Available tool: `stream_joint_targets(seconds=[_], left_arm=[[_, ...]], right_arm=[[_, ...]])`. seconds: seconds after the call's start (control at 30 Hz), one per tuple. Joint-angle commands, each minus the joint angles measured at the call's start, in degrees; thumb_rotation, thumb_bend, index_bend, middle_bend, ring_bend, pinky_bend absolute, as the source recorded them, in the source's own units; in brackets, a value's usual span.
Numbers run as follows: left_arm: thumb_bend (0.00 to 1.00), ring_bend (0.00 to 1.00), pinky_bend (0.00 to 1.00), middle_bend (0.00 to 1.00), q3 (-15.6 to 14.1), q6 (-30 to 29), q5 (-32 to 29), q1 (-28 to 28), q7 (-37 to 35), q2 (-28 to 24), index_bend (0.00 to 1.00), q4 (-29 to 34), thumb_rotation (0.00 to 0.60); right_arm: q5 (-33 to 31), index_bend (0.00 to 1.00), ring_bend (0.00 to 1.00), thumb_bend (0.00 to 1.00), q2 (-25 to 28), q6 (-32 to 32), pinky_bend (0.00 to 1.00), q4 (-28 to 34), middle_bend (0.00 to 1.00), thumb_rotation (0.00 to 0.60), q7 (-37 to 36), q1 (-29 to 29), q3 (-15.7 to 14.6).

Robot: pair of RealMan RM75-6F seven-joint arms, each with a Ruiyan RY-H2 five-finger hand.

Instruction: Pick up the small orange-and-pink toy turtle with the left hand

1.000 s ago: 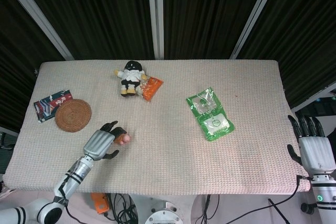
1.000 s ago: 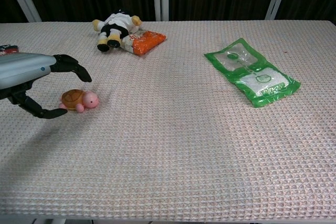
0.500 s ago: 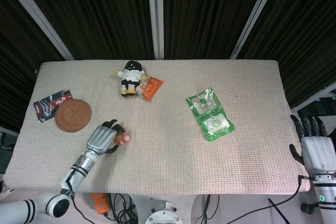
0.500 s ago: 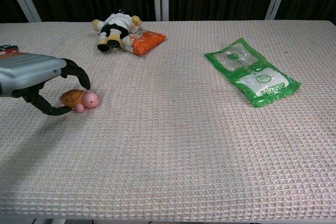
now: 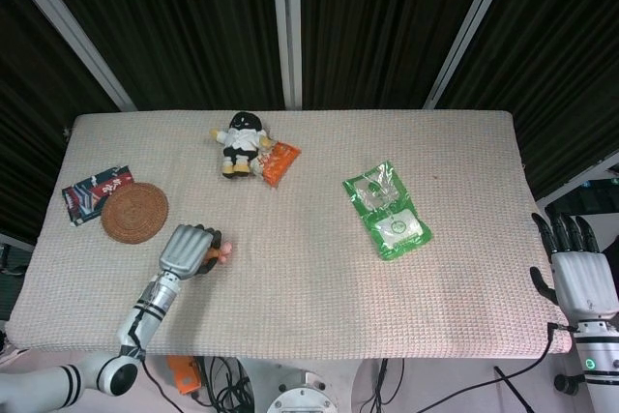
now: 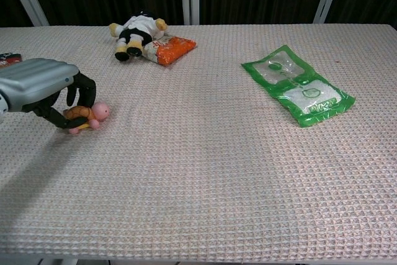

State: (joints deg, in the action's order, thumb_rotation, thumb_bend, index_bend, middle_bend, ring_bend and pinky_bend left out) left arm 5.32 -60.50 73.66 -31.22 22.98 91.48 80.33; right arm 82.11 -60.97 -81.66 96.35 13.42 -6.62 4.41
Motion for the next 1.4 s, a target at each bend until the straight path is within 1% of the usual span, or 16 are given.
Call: stream_joint_targets(seconds=[0.03, 0.17, 0.23, 0.27, 0.3, 0.33, 0.4, 0.43, 0.5, 0.63, 0.7, 0.83, 1.07, 1.17, 1.27, 1.4], left_arm=[[0.4, 0.56, 0.68, 0.7, -0.14, -0.39, 0.32, 0.0, -0.19, 0.38, 0.69, -0.51, 0.6], [0.43, 0.58, 0.71, 0.73, -0.25, -1.19, 1.06, 0.04, -0.9, 0.83, 0.72, -1.17, 0.6], [0.43, 0.57, 0.71, 0.72, -0.32, -1.74, 1.65, 0.08, -1.32, 1.0, 0.7, -1.4, 0.6], [0.42, 0.56, 0.7, 0.7, -0.59, -1.93, 2.31, 0.06, -1.64, 0.93, 0.68, -1.59, 0.6], [0.41, 0.52, 0.67, 0.66, -0.84, -1.86, 2.74, 0.01, -1.91, 0.73, 0.61, -1.61, 0.6], [0.39, 0.47, 0.63, 0.61, -1.11, -1.6, 3.11, -0.08, -2.29, 0.37, 0.53, -1.44, 0.6], [0.35, 0.39, 0.55, 0.52, -1.4, -1.18, 3.47, -0.22, -2.75, -0.21, 0.42, -1.03, 0.6], [0.34, 0.35, 0.51, 0.48, -1.49, -1.03, 3.61, -0.28, -2.92, -0.47, 0.39, -0.84, 0.6], [0.3, 0.28, 0.43, 0.43, -1.55, -0.74, 3.72, -0.4, -3.41, -0.96, 0.36, -0.45, 0.6], [0.25, 0.26, 0.42, 0.41, -1.44, -0.5, 3.53, -0.54, -3.38, -1.85, 0.35, 0.0, 0.6], [0.24, 0.25, 0.44, 0.41, -1.36, -0.37, 3.05, -0.49, -3.07, -2.38, 0.36, 0.73, 0.6], [0.24, 0.25, 0.47, 0.41, -1.31, 0.38, 1.52, -0.5, -1.57, -3.4, 0.44, 2.21, 0.6], [0.24, 0.27, 0.49, 0.46, -1.04, 2.24, -2.25, -0.86, 1.0, -3.34, 0.45, 2.47, 0.6], [0.24, 0.32, 0.51, 0.52, -0.93, 2.32, -2.86, -1.07, 1.56, -2.55, 0.52, 1.67, 0.6], [0.24, 0.4, 0.55, 0.61, -0.88, 1.3, -2.29, -1.05, 1.58, -1.33, 0.61, 0.42, 0.6], [0.28, 0.54, 0.64, 0.76, -0.91, -1.25, -0.02, -0.79, 0.78, 0.42, 0.76, -1.89, 0.6]], right_arm=[[-0.11, 0.0, 0.0, 0.28, 0.02, 0.13, 0.0, 0.05, 0.0, 0.6, 0.02, -0.04, -0.02], [-0.16, 0.0, 0.0, 0.28, 0.1, 0.11, 0.0, 0.08, 0.0, 0.6, -0.07, -0.01, -0.02], [-0.13, 0.0, 0.0, 0.28, 0.13, 0.03, 0.0, 0.09, 0.0, 0.6, -0.14, 0.0, 0.0], [-0.14, 0.0, 0.0, 0.28, 0.15, 0.0, 0.0, 0.08, 0.0, 0.6, -0.2, 0.03, 0.0], [-0.15, 0.0, 0.0, 0.28, 0.16, -0.01, 0.0, 0.06, 0.0, 0.6, -0.22, 0.04, 0.0], [-0.18, 0.0, 0.0, 0.28, 0.18, 0.01, 0.0, 0.05, 0.0, 0.6, -0.25, 0.04, 0.0], [-0.22, 0.0, 0.0, 0.28, 0.2, 0.05, 0.0, 0.06, 0.0, 0.6, -0.27, 0.02, 0.01], [-0.23, 0.0, 0.0, 0.28, 0.21, 0.05, 0.0, 0.07, 0.0, 0.6, -0.28, 0.02, 0.02], [-0.28, 0.0, 0.0, 0.28, 0.25, 0.09, 0.0, 0.07, 0.0, 0.6, -0.32, 0.01, 0.02], [-1.01, 0.0, 0.0, 0.28, 0.5, 0.49, 0.0, 0.25, 0.0, 0.6, -0.14, -0.03, 0.13], [-1.16, 0.0, 0.0, 0.28, 0.56, 0.54, 0.0, 0.37, 0.0, 0.6, -0.05, -0.05, 0.19], [-0.62, 0.0, 0.0, 0.28, 0.38, 0.3, 0.0, 0.24, 0.0, 0.6, -0.26, -0.13, 0.16], [-0.74, 0.0, 0.0, 0.28, 0.16, 0.46, 0.0, 0.08, 0.0, 0.6, -0.14, -0.16, 0.08], [-0.69, 0.0, 0.0, 0.28, 0.2, 0.44, 0.0, 0.13, 0.0, 0.6, -0.11, -0.19, 0.1], [-0.72, 0.0, 0.0, 0.28, 0.22, 0.48, 0.0, 0.09, 0.0, 0.6, -0.2, -0.19, 0.08], [-0.81, 0.0, 0.0, 0.28, 0.23, 0.49, 0.0, -0.05, 0.0, 0.6, -0.41, -0.17, 0.09]])
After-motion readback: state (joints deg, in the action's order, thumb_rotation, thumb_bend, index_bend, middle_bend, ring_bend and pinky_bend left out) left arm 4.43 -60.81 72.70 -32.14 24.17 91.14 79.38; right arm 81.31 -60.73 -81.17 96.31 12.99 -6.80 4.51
